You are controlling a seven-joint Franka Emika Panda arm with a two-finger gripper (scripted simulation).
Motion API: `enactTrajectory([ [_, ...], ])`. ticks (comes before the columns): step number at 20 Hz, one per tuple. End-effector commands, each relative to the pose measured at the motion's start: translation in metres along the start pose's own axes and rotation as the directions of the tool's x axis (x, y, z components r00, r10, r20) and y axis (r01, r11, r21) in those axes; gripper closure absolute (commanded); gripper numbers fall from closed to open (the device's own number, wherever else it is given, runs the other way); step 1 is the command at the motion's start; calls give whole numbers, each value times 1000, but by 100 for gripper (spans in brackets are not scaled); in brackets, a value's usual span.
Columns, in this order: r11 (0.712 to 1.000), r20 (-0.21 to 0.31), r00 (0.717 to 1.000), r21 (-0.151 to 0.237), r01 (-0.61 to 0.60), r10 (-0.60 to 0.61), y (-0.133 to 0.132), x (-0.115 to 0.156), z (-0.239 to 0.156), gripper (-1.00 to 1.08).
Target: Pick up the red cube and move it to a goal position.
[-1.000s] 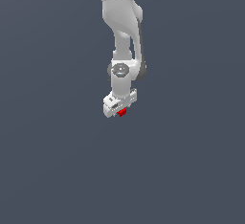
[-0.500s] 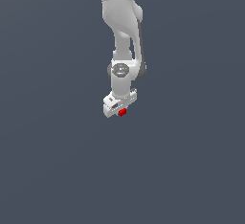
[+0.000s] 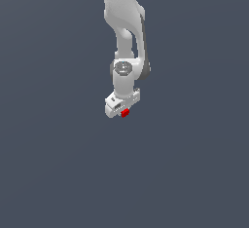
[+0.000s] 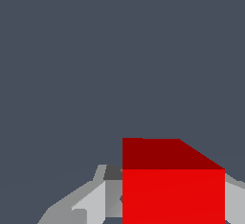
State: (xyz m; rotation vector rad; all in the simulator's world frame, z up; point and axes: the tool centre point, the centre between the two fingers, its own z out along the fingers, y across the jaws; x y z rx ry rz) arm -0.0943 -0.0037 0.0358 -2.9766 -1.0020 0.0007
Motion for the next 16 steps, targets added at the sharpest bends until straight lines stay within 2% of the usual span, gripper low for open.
enactTrajectory([
  [1, 1000, -1, 1000, -1, 1, -1, -1, 3, -12, 108],
  [8, 1000, -1, 1000, -1, 1, -1, -6, 16, -62, 108],
  [16, 1000, -1, 1000, -1, 2, -2, -14, 37, -142, 108],
])
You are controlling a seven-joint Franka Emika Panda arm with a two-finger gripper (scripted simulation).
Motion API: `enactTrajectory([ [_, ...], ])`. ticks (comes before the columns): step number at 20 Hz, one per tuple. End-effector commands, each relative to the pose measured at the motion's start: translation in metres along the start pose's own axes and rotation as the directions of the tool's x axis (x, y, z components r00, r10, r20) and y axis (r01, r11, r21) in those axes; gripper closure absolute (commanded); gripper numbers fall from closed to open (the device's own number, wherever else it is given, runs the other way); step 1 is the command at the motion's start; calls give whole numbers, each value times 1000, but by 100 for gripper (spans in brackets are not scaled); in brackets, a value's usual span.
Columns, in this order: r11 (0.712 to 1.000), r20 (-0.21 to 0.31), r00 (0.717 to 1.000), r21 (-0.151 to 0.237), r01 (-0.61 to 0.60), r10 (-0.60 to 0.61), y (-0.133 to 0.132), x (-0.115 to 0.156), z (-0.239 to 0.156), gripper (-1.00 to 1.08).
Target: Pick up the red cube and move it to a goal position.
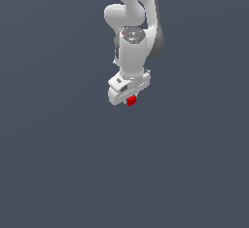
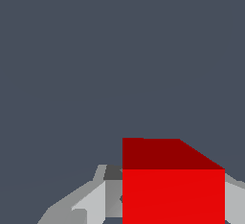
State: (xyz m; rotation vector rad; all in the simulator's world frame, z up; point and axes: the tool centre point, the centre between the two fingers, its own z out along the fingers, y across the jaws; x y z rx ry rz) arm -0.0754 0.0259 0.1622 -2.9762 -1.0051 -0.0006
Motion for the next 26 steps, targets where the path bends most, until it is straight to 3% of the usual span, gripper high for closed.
enactTrajectory([
  [1, 1000, 0, 1000, 1, 1, -1, -3, 7, -26, 108],
  [19, 1000, 0, 1000, 1, 0, 0, -17, 56, -206, 108],
  [26, 1000, 0, 1000, 0, -1, 1, -19, 71, -257, 108],
])
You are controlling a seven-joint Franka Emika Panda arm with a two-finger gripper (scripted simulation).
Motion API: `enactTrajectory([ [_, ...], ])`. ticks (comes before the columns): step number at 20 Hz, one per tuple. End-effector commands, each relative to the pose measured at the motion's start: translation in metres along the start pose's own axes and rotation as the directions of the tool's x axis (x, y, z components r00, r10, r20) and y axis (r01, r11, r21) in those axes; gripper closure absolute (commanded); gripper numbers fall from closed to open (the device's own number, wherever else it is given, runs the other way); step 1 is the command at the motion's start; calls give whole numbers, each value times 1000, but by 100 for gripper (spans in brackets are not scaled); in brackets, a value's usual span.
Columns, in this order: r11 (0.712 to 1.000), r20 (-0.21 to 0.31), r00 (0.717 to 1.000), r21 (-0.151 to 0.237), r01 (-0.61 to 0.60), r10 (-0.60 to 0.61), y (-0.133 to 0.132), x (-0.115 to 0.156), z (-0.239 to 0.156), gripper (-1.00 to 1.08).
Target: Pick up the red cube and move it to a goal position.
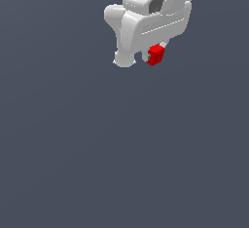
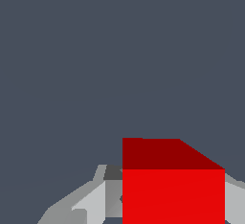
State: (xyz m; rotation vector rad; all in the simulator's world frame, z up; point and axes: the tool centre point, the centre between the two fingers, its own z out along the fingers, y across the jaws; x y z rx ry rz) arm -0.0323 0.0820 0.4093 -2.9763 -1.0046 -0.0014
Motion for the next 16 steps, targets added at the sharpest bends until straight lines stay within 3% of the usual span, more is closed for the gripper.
enactTrajectory([
  [1, 1000, 1, 1000, 0, -1, 1, -1, 5, -15, 108],
  [16, 1000, 1, 1000, 0, -1, 1, -1, 17, -49, 108],
])
